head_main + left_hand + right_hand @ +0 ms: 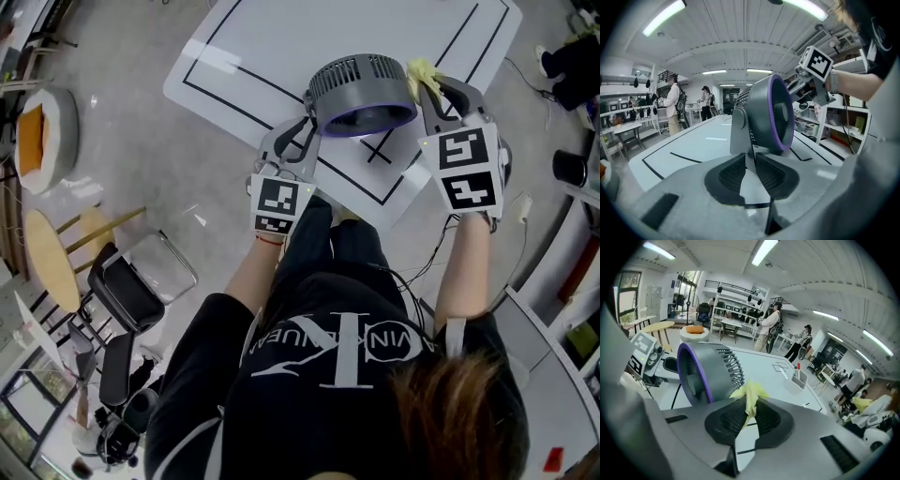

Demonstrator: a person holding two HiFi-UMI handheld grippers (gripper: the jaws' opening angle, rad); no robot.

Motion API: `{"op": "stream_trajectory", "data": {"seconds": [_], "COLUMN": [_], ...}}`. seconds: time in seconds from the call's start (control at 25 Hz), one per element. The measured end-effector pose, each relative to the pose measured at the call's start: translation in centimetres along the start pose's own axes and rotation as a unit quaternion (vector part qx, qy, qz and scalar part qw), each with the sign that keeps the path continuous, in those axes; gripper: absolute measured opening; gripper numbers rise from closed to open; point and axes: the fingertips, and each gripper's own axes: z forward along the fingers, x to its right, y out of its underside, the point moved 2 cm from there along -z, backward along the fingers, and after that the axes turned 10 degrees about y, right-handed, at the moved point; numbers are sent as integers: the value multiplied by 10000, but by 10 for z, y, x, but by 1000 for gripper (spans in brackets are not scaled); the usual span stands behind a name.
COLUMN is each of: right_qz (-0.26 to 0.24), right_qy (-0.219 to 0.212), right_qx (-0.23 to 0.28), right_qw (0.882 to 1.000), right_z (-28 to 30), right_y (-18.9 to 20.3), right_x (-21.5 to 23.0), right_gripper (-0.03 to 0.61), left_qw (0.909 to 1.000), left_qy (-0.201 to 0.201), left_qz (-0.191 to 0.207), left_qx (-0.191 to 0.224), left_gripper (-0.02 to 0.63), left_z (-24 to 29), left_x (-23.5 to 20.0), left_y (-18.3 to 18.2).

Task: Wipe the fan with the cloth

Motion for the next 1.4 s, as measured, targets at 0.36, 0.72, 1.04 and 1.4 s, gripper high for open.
{"op": "stream_trajectory", "data": {"seconds": [0.36, 0.72, 1.04, 1.4], "right_qz": [227, 655, 1157, 1391], "right_qy": [-392, -640, -905, -1166], "right_qx": [-70, -67, 40, 128], "right_qw": [9990, 9958, 9891, 9833], "right_z": [-21, -41, -45, -52], "right_y": [9, 10, 2, -6], "right_x": [-30, -58, -73, -81], "right_gripper": [29, 29, 29, 30], "left_qw": [9988, 9939, 9903, 9854], "left_qy": [55, 285, 799, 1219], "left_qz": [329, 935, 1084, 1168], "left_qx": [-350, -503, -338, -235], "left_gripper": [69, 48, 98, 130], "left_z": [0, 18, 32, 45], "left_x": [-30, -63, -90, -102], "left_y": [4, -7, -14, -25]}}
